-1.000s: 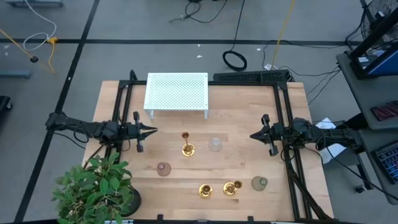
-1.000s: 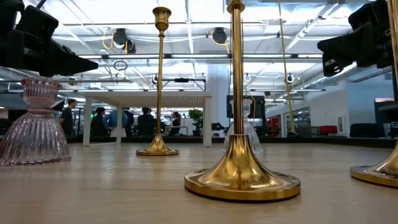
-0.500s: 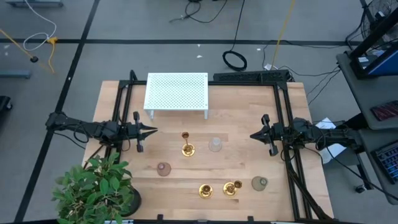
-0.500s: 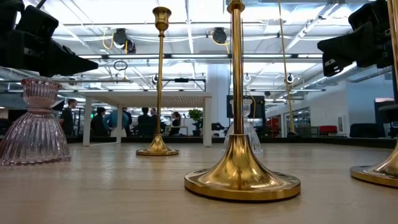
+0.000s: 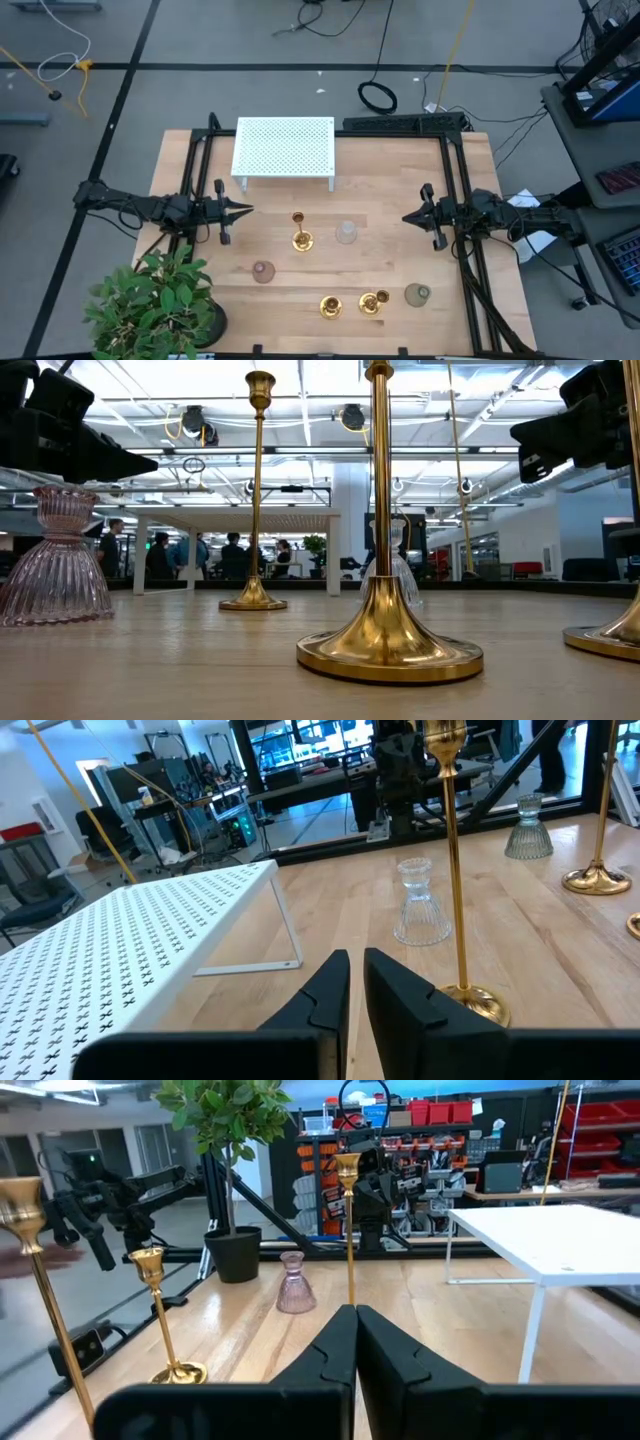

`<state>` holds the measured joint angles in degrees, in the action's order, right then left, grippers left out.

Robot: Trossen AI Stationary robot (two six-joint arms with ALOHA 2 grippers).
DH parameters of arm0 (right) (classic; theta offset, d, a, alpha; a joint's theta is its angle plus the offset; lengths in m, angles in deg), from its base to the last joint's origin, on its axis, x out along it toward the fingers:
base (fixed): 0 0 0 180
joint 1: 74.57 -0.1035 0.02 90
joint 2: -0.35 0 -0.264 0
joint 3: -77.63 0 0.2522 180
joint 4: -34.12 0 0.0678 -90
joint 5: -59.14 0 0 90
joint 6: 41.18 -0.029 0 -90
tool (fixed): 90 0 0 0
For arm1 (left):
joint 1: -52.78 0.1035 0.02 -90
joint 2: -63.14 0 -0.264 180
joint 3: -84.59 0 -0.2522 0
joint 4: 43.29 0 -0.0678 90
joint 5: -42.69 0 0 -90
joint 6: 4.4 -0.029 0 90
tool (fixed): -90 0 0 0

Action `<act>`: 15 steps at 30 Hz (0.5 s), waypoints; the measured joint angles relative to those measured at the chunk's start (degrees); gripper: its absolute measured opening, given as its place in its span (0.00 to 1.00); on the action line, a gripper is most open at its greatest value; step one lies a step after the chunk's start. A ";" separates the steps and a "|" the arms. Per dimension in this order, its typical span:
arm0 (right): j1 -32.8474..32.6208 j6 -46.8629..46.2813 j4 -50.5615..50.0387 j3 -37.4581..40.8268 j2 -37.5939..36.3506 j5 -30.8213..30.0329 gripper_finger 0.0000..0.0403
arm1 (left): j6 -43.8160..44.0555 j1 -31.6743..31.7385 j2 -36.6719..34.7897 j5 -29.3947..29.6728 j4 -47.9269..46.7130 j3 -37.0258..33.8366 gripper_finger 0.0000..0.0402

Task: Pick & Place candle stick holders
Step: Put the top yellow candle stand on the shelf

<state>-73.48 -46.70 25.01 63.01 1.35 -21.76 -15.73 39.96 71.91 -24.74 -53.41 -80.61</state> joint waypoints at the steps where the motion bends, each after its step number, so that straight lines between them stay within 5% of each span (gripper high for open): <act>1: 0.01 -0.78 0.51 0.00 0.00 -0.01 0.00 | 0.02 0.00 0.02 -0.02 -0.02 0.00 0.10; 15: 0.01 -1.12 6.87 0.00 0.12 -0.02 0.00 | 2.51 -0.02 0.02 -0.02 2.79 -0.07 0.10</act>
<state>-73.47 -47.82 31.88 63.01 1.47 -21.78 -13.23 39.94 71.93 -24.76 -50.62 -80.67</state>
